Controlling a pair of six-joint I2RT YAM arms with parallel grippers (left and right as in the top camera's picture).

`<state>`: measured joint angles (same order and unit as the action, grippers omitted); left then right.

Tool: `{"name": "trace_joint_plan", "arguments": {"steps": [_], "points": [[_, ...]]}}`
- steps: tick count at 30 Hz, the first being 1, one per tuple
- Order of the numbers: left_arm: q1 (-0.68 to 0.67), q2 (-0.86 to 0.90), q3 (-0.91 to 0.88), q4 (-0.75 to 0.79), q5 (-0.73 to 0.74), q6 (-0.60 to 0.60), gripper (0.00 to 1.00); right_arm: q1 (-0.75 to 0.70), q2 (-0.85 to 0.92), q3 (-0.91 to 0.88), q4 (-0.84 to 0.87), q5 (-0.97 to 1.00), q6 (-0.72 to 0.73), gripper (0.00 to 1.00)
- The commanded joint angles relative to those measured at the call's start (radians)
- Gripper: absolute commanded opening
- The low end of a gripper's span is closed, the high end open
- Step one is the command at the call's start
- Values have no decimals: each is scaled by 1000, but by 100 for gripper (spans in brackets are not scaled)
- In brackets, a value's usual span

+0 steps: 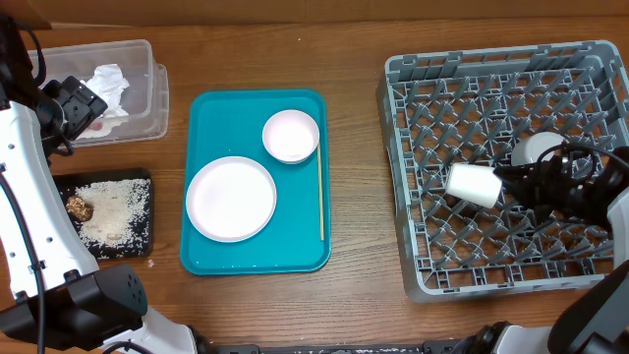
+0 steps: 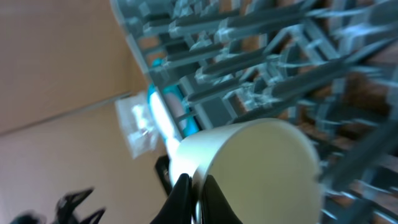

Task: Sort waste into correct bins and load items into the dishwasher
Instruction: 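Set the white cup upside down in the rack and open the right gripper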

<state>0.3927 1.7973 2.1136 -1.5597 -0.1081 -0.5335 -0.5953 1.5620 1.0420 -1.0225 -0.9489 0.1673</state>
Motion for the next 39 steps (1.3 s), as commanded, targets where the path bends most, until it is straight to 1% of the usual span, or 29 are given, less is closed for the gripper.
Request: {"name": "trace_joint_plan", "arguments": {"steps": [1,5,9,13,20,23,25,26,30,32,34,39], "points": [[-2,9,-3,-2,2,-17,100,-9,4,35,-17,391,57,4],[-2,9,-3,-2,1,-17,100,-9,4,61,-40,520,110,4],[-2,9,-3,-2,2,-17,100,-9,4,67,-46,622,152,9],[-2,9,-3,-2,1,-17,100,-9,4,107,-81,646,161,9],[-2,9,-3,-2,2,-17,100,4,-24,289,-229,651,173,8],[-2,9,-3,-2,2,-17,100,60,-68,321,-232,526,65,8],[-2,9,-3,-2,1,-17,100,118,-82,321,-231,505,24,8],[-2,9,-3,-2,1,-17,100,148,-83,320,-233,513,17,5],[-2,9,-3,-2,2,-17,100,290,-78,292,-205,585,20,4],[-2,9,-3,-2,2,-17,100,355,-74,275,-190,674,100,4],[-2,9,-3,-2,2,-17,100,402,-70,264,-180,747,166,4],[-2,9,-3,-2,1,-17,100,456,-62,235,-166,785,171,4]]}}
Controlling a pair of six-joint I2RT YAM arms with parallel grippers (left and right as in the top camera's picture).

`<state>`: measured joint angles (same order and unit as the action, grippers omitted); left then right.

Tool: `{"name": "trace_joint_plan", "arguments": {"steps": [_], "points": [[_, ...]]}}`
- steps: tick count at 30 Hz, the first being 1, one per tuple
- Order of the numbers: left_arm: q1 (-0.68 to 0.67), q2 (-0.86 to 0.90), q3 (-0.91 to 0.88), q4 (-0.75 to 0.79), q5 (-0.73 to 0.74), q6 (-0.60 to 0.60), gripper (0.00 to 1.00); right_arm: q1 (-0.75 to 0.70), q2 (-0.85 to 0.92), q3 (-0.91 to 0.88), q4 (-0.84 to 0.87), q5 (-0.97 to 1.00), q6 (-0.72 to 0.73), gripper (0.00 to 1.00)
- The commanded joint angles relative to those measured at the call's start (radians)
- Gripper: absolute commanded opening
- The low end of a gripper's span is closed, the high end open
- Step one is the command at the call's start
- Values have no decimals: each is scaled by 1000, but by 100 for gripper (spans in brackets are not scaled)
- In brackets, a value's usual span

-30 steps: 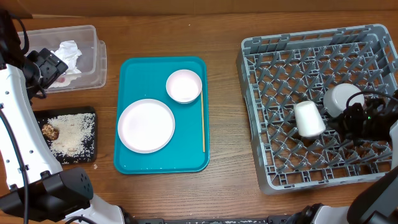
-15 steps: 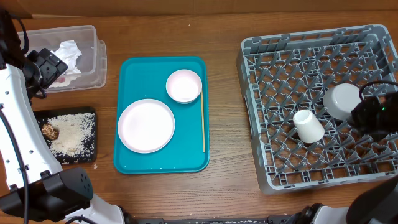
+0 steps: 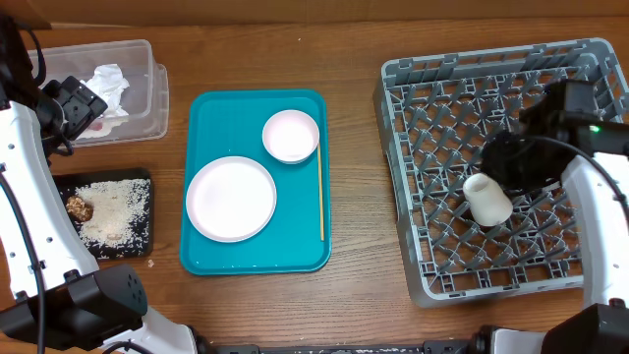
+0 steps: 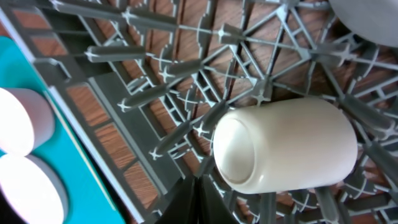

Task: Sort waste into correct bins and load items into the dishwasher
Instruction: 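Set the white cup upside down in the rack and open the right gripper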

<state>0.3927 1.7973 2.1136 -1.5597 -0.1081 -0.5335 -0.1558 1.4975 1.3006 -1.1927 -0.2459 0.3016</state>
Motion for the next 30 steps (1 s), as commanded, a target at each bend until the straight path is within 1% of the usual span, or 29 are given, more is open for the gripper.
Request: {"name": "trace_joint_plan", "arguments": {"steps": [1,7,11,14,16,21,23,26,30], "points": [[-2,9,-3,-2,2,-17,100,18,3,-39,8,113,46,4],[-2,9,-3,-2,1,-17,100,18,6,-109,65,125,52,4],[-2,9,-3,-2,2,-17,100,18,12,-120,77,129,57,4],[-2,9,-3,-2,2,-17,100,18,12,-120,73,199,120,4],[-2,9,-3,-2,1,-17,100,18,12,-119,69,229,123,4],[-2,9,-3,-2,2,-17,100,9,11,-80,-2,343,204,4],[-2,9,-3,-2,1,-17,100,9,10,-45,-48,380,219,4],[-2,9,-3,-2,1,-17,100,9,10,31,-150,466,283,4],[-2,9,-3,-2,2,-17,100,12,8,70,-176,451,282,4]]}}
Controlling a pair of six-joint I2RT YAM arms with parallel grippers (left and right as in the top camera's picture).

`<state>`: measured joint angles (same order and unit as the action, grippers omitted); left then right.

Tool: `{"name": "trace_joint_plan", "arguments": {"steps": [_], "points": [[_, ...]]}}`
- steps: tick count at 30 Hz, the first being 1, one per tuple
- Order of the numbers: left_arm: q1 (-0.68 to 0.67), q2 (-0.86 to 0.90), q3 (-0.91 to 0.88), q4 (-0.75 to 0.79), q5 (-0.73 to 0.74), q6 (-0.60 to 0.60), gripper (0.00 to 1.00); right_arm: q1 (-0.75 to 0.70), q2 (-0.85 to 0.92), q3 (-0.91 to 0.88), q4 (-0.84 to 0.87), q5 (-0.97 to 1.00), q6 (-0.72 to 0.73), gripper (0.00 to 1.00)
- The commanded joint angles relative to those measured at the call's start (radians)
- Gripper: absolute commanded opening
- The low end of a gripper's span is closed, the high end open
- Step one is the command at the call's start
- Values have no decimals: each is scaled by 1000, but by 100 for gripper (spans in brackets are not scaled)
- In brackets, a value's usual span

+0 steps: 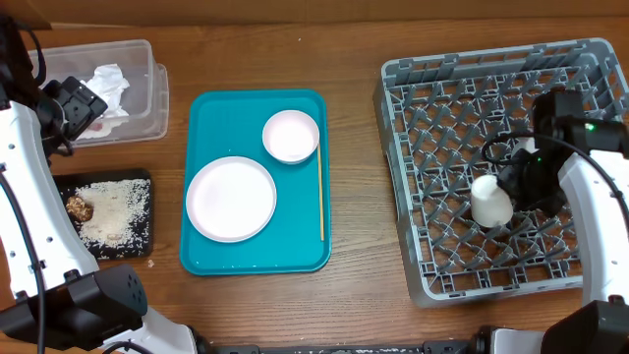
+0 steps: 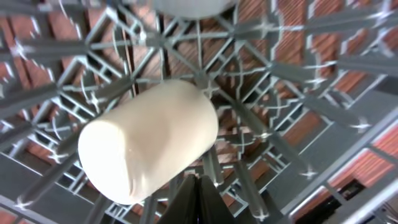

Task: Sort waste into correct bins and load items into the dishwasher
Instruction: 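Set the white cup upside down in the rack and open the right gripper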

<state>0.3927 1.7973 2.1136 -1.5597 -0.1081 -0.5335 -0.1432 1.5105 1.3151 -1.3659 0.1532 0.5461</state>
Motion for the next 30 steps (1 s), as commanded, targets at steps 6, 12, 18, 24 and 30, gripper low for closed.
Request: {"name": "trace_joint_plan", "arguments": {"steps": [6,12,18,24,30], "points": [[-2,9,-3,-2,1,-17,100,13,-6,44,66,-102,-57,4],[-2,9,-3,-2,1,-17,100,13,4,13,109,-185,-117,4],[-2,9,-3,-2,1,-17,100,13,18,-56,150,-179,-116,4],[-2,9,-3,-2,2,-17,100,13,34,-73,138,-119,-88,4],[-2,9,-3,-2,2,-17,100,13,31,-58,65,68,35,4]]}}
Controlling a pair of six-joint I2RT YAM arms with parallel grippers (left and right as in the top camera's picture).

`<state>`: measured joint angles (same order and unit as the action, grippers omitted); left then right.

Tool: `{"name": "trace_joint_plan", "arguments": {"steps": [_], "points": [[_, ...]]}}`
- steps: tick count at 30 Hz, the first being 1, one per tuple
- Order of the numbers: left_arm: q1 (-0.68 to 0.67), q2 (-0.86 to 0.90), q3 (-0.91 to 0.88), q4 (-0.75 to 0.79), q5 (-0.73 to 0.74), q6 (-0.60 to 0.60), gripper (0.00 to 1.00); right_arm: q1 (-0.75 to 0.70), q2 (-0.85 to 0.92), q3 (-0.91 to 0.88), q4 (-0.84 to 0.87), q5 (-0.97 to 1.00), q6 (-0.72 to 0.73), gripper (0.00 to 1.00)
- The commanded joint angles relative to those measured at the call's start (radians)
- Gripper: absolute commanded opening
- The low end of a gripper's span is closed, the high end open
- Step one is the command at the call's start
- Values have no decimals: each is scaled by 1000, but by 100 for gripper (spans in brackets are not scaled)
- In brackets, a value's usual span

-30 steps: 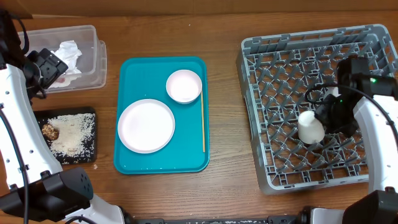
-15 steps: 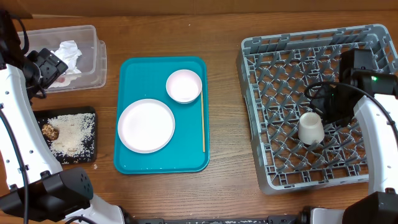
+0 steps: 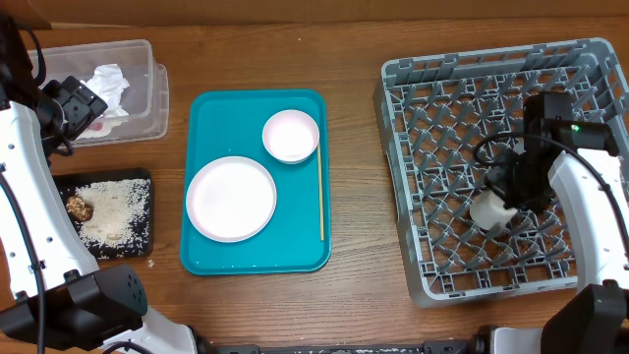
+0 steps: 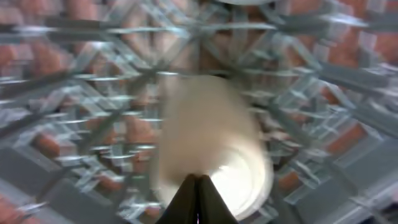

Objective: Sort waste into correct bins and load items into the dishwasher

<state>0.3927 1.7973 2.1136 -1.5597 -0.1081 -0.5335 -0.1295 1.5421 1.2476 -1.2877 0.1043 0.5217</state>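
Observation:
A white cup (image 3: 488, 210) lies among the prongs of the grey dishwasher rack (image 3: 413, 128), at its right middle. My right gripper (image 3: 501, 201) is at the cup. The right wrist view is blurred: the cup (image 4: 208, 134) points its open mouth at the camera, and my right gripper (image 4: 199, 182) is shut on its rim. On the teal tray (image 3: 211, 113) are a white plate (image 3: 231, 199), a white bowl (image 3: 291, 136) and a thin chopstick (image 3: 320, 192). My left gripper (image 3: 81, 103) hangs by the clear bin; its jaws are unclear.
A clear bin (image 3: 147, 88) with crumpled paper (image 3: 108, 81) stands at the back left. A black tray (image 3: 138, 236) with crumbs and a food scrap lies in front of it. The rack's upright prongs and walls surround the cup.
The cup has shifted a little lower and left in the rack and has turned, so its mouth now faces my wrist camera. My right wrist has turned with it. The left arm is unmoved.
First my right gripper held the cup on its side above the rack's left middle. Then the cup was down among the prongs further right, mouth to the left. It turned bottom-first towards the camera, and now shows its mouth. The tray items have stayed put.

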Motion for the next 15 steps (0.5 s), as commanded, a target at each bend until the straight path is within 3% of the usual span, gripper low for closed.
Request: {"name": "trace_joint_plan", "arguments": {"steps": [1,7,10,15], "points": [[-2,9,-3,-2,2,-17,100,-1,-3,22,-27,116,61,4],[-2,9,-3,-2,2,-17,100,2,-31,148,-129,117,105,4],[-2,9,-3,-2,1,-17,100,10,-53,209,-138,27,83,4],[-2,9,-3,-2,2,-17,100,65,-92,240,9,-404,-187,6]]}}
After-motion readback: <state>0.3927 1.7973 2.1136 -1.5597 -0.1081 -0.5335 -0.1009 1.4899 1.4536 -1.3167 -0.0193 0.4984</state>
